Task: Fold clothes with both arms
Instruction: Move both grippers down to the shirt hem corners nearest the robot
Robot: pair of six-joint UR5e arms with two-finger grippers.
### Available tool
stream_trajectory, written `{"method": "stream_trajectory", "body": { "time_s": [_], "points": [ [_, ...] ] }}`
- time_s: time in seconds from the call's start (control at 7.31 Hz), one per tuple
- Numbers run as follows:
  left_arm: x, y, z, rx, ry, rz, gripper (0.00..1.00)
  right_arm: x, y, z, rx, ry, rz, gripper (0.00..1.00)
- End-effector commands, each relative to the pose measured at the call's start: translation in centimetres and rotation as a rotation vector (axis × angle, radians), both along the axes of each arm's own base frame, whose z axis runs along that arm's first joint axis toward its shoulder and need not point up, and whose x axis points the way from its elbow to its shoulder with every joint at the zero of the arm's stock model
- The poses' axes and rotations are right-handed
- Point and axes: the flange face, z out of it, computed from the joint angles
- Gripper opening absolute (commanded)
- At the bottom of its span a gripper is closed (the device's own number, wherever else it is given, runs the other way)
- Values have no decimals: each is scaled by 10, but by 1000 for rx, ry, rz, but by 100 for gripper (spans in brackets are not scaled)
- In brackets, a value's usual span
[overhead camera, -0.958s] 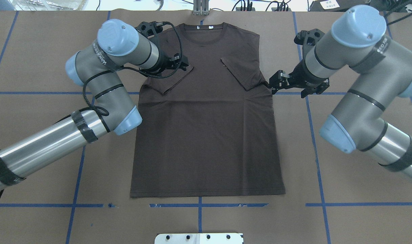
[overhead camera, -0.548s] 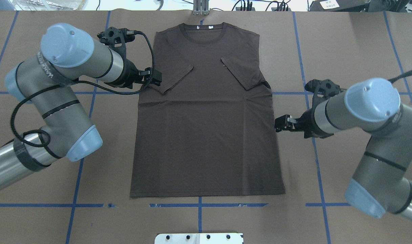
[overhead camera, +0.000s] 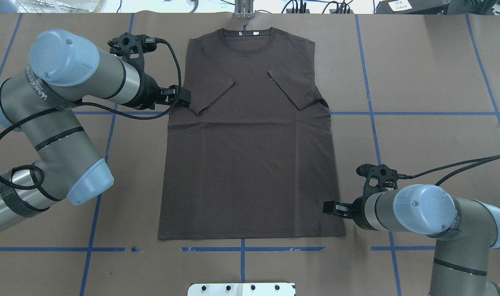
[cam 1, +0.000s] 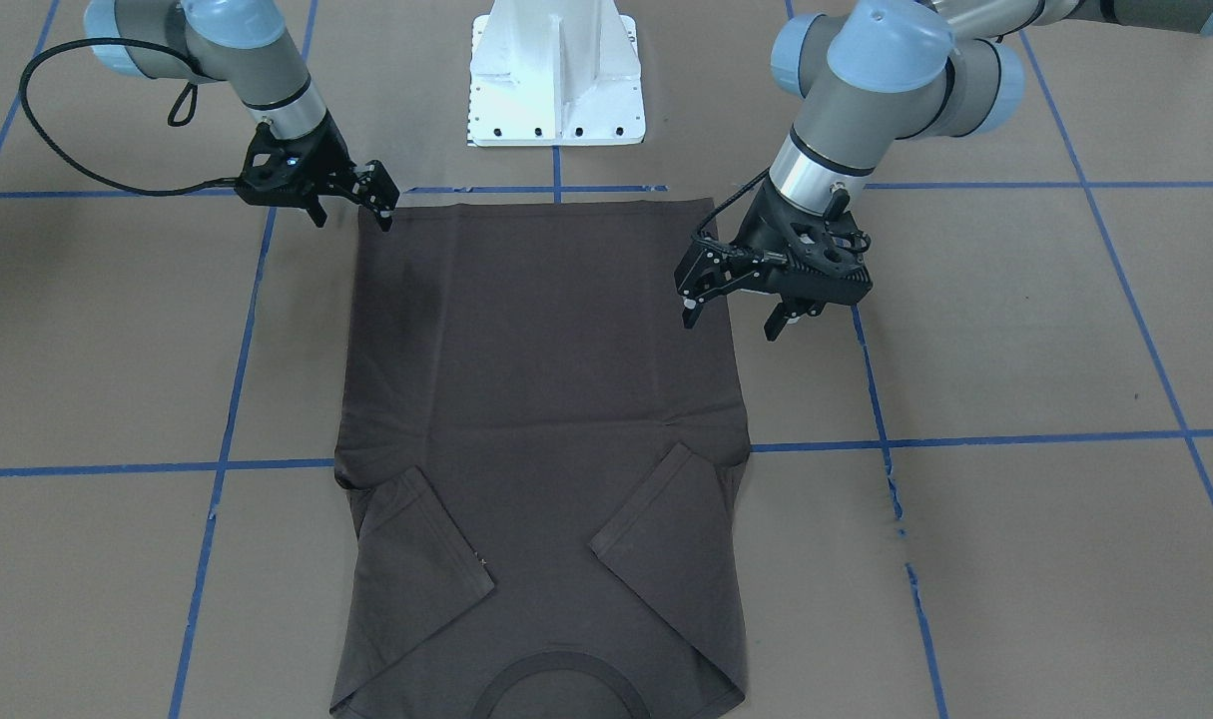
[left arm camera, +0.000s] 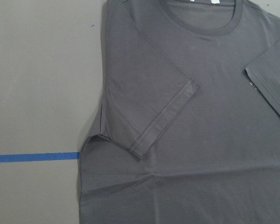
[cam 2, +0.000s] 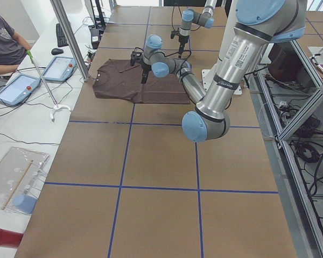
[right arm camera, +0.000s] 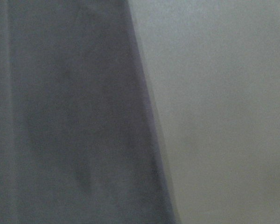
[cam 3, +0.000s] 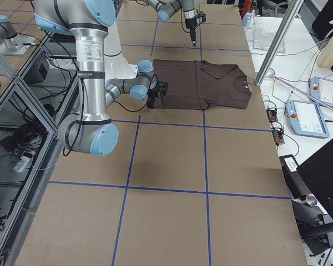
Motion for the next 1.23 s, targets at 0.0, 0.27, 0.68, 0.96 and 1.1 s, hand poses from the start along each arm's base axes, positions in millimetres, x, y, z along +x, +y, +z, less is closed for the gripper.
{"method": "stream_trajectory", "body": {
  "time_s": [0.0,0.27,0.68,0.96,1.1],
  "points": [
    [-2,-1,-2,4,4,-2,100,-12,13,8,-6,18,-15,100],
    [-1,-1,-2,5,3,-2,100,-15,19,10,-12,22,-31,99],
    [-1,-1,-1,5,3,-2,100,-16,23,8,-22,19,-37,63],
    [-2,-2,-1,5,3,-5,100,-15,25,6,-40,8,-61,26],
    [-4,-4,-1,5,3,-9,100,-15,25,5,-40,7,-61,15]
  ]
}}
